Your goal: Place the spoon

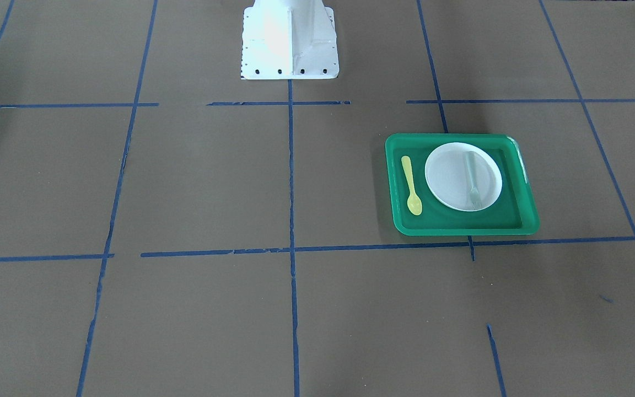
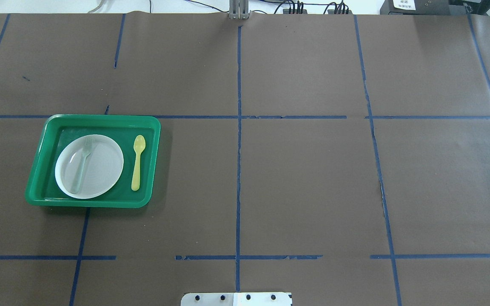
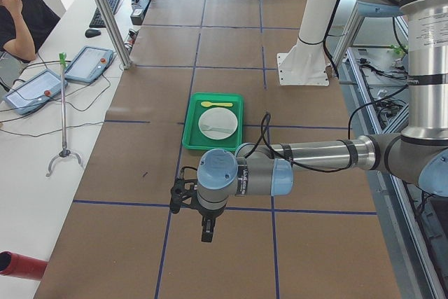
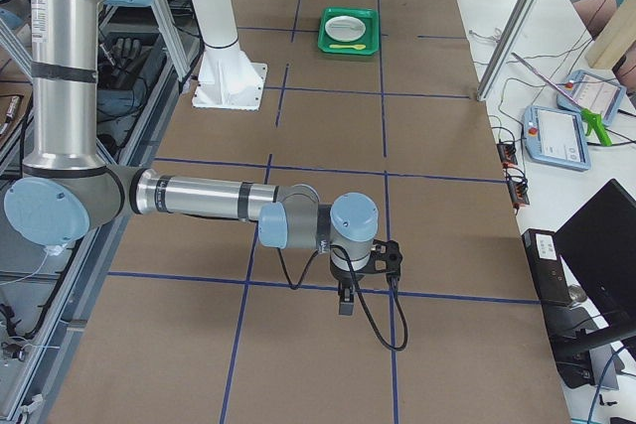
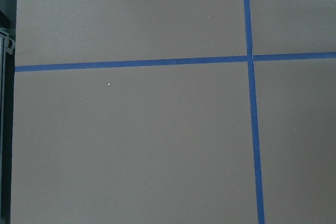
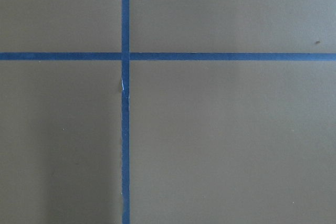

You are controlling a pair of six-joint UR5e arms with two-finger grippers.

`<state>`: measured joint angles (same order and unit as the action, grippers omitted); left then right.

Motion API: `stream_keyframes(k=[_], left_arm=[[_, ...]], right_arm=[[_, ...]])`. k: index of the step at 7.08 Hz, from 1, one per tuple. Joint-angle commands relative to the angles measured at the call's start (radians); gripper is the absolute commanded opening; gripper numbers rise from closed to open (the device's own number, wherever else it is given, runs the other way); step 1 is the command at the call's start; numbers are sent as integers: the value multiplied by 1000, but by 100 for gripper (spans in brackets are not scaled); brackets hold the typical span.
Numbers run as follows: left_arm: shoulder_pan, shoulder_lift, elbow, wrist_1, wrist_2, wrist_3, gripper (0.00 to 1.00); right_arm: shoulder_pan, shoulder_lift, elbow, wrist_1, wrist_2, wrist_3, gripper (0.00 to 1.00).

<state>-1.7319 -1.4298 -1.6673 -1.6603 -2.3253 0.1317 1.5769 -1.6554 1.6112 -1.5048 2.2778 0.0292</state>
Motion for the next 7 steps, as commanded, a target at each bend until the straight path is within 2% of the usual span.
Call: stream_keyframes(k=[1, 7], left_arm=[[0, -6, -3, 5, 0, 2, 100], [2, -8, -2, 4, 1, 2, 100]], right_arm=[[0, -1, 1, 0, 0, 0, 100], [0, 0, 1, 0, 0, 0, 100]])
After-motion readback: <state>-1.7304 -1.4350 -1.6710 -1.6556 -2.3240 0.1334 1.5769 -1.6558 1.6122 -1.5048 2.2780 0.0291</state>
